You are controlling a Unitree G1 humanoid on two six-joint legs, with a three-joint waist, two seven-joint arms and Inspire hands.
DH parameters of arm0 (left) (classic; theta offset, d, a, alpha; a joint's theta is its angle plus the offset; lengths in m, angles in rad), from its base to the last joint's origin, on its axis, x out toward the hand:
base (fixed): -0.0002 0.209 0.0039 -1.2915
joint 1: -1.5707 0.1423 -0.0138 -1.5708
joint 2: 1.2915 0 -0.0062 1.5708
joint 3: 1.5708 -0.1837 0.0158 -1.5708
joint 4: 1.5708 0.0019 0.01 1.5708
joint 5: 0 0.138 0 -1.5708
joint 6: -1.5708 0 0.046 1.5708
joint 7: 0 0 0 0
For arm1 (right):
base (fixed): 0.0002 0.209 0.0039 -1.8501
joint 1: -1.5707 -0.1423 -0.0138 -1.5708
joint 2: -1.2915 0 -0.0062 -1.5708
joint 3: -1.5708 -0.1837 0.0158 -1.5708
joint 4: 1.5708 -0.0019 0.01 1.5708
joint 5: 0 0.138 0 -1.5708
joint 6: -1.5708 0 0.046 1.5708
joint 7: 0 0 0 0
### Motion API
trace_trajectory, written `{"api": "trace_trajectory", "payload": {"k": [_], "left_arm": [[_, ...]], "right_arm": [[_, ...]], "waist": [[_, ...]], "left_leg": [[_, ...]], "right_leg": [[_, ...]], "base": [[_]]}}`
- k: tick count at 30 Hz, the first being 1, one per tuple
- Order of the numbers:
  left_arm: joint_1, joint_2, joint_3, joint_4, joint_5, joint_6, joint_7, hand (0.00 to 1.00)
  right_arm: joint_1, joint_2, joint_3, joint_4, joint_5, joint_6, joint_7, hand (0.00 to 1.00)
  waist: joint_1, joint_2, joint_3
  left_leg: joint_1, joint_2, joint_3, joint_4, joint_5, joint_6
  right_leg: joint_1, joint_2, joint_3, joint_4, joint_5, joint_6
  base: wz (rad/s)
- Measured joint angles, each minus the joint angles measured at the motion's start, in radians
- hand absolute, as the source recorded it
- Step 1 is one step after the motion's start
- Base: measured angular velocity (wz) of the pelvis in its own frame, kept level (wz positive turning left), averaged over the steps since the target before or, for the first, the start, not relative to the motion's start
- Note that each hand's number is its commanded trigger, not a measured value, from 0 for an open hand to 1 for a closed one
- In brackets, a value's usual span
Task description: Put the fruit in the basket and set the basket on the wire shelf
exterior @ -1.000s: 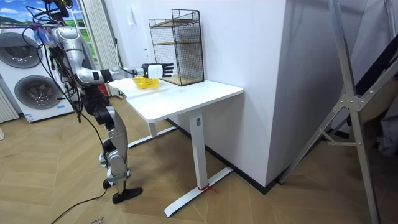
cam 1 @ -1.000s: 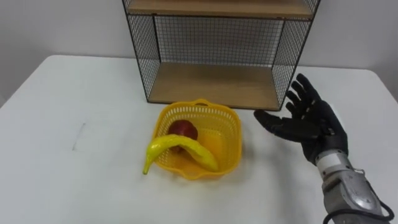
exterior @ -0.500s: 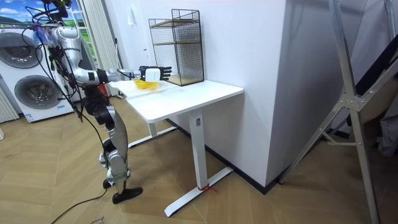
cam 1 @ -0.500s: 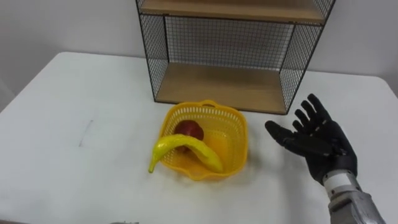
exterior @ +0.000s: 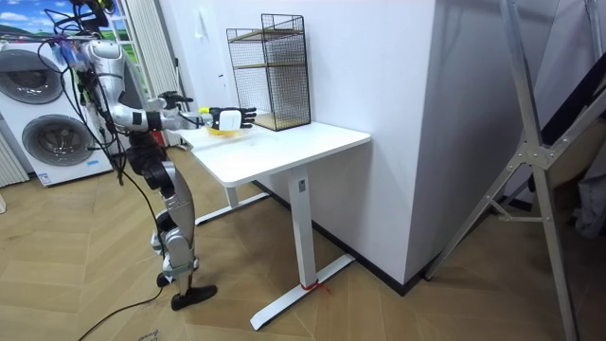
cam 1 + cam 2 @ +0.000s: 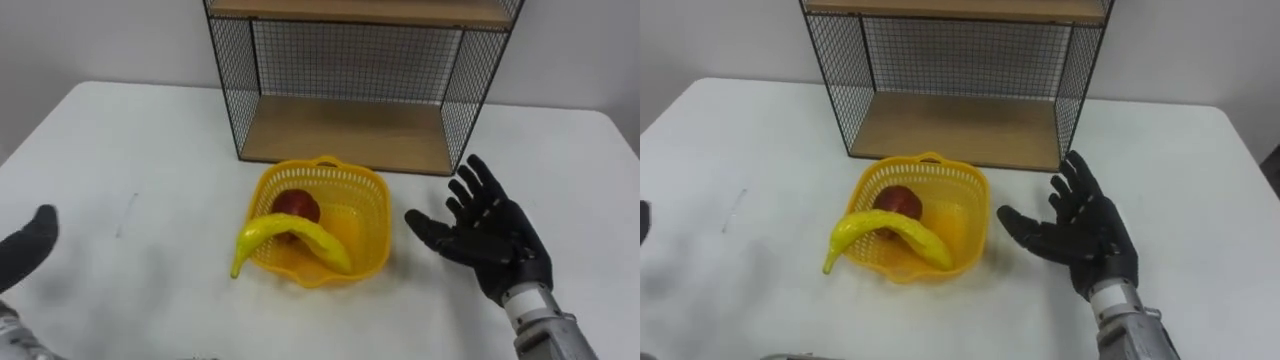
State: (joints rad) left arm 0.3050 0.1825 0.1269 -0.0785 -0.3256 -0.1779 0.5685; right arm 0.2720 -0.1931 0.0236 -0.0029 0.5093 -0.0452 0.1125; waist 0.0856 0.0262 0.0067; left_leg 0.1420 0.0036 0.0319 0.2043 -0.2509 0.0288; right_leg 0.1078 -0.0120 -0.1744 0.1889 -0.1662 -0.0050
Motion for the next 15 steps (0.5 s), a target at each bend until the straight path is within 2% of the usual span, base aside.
{"api": "trace_trajectory", "payload": {"k": [4, 6, 9, 13, 15], "left_arm": [[-0.004, 0.000, -0.083, 0.000, -0.021, 0.000, -0.130, 0.00], [-0.012, -0.002, -0.122, 0.022, -0.063, 0.000, -0.208, 0.00], [-0.018, -0.004, -0.149, 0.055, -0.107, 0.002, -0.289, 0.00], [-0.017, -0.007, -0.174, 0.072, -0.145, 0.006, -0.345, 0.00], [-0.018, -0.008, -0.191, 0.083, -0.151, 0.006, -0.393, 0.00]], "right_arm": [[-0.010, 0.000, 0.004, 0.004, -0.020, -0.003, 0.011, 0.00], [-0.026, 0.003, 0.011, 0.036, -0.031, -0.017, 0.014, 0.00], [-0.028, 0.005, 0.016, 0.058, -0.043, -0.020, 0.032, 0.00], [-0.030, 0.006, 0.027, 0.091, -0.043, -0.020, 0.038, 0.00], [-0.030, 0.007, 0.038, 0.091, -0.044, -0.020, 0.053, 0.00]], "waist": [[-0.019, -0.010, 0.0061], [-0.032, -0.012, 0.0066], [-0.048, -0.009, 0.0072], [-0.053, -0.003, 0.0089], [-0.058, -0.001, 0.0067]], "left_leg": [[0.000, 0.000, -0.003, 0.001, 0.000, 0.000], [-0.001, 0.001, 0.000, 0.001, 0.000, 0.000], [-0.011, 0.002, -0.001, 0.001, 0.000, 0.000], [-0.013, 0.003, 0.007, 0.000, 0.000, 0.000], [-0.009, 0.004, 0.009, -0.001, 0.000, 0.000]], "right_leg": [[0.003, -0.001, -0.002, -0.001, 0.000, 0.000], [0.001, 0.001, 0.007, -0.001, 0.000, 0.000], [-0.012, 0.002, 0.008, 0.006, 0.000, 0.000], [-0.023, 0.002, 0.011, 0.016, 0.000, -0.001], [-0.020, 0.003, 0.012, 0.017, 0.001, -0.001]], "base": [[0.00], [-0.04], [0.00], [-0.06], [-0.02]]}}
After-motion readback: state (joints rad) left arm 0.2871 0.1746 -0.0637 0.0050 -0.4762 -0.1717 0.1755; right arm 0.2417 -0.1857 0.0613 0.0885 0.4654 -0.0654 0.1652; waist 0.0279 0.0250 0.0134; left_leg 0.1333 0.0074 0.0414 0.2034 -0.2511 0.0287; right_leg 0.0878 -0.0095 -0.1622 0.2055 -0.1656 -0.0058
